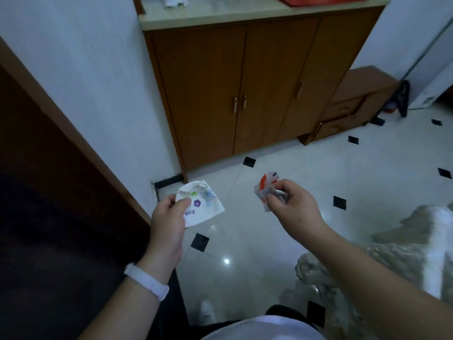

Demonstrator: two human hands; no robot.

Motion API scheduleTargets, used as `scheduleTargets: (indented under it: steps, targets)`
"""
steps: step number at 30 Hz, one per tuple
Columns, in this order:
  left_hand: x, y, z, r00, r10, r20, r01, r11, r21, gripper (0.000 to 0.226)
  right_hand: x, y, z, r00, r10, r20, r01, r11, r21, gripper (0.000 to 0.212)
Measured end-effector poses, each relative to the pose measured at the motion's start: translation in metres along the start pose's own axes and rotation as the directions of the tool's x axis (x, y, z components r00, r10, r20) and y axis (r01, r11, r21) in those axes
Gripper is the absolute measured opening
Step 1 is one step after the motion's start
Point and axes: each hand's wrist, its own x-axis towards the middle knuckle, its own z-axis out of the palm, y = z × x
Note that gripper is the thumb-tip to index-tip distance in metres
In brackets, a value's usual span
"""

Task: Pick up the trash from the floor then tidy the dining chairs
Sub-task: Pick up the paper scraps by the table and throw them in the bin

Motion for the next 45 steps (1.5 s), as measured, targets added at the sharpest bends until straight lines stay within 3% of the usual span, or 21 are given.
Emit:
scheduleTargets:
  steps: [11, 17, 22, 25, 28, 32, 41, 45]
  targets:
    - [0.11, 0.035, 0.117, 0.965, -0.088, 0.248, 0.066, 0.993, 0.096, 0.007, 0.105, 0.025, -0.028, 0.958, 0.19, -0.213, -0.176, 0.981, 0.08, 0.008]
    - [0.169, 0.058, 0.224, 0.948, -0.111, 0.297, 0.047, 0.975, 0.216, 0.01, 0.2, 0.064, -0.062, 0.914, 0.27, -0.304, -0.204, 0.951, 0.232, 0.008]
    - [0.204, 0.076, 0.329, 0.915, -0.135, 0.38, 0.027, 0.961, 0.275, 0.009, 0.267, 0.086, -0.123, 0.88, 0.318, -0.352, -0.235, 0.937, 0.259, 0.009]
    - [0.22, 0.078, 0.39, 0.89, -0.14, 0.433, 0.015, 0.96, 0.279, 0.007, 0.302, 0.101, -0.164, 0.83, 0.353, -0.431, -0.238, 0.924, 0.299, 0.012]
    - [0.234, 0.077, 0.439, 0.862, -0.157, 0.481, 0.004, 0.952, 0.305, 0.006, 0.327, 0.11, -0.191, 0.764, 0.409, -0.499, -0.26, 0.903, 0.342, 0.031]
    - [0.262, 0.076, 0.494, 0.81, -0.214, 0.546, 0.021, 0.941, 0.338, 0.006, 0.356, 0.126, -0.204, 0.72, 0.466, -0.514, -0.322, 0.881, 0.347, 0.009]
    - [0.361, 0.092, 0.629, 0.624, -0.341, 0.703, -0.006, 0.898, 0.441, 0.005, 0.461, 0.121, -0.234, 0.502, 0.534, -0.68, -0.442, 0.835, 0.329, 0.009]
    - [0.393, 0.103, 0.696, 0.564, -0.342, 0.752, -0.044, 0.897, 0.441, 0.007, 0.5, 0.1, -0.263, 0.459, 0.476, -0.75, -0.449, 0.853, 0.266, 0.012]
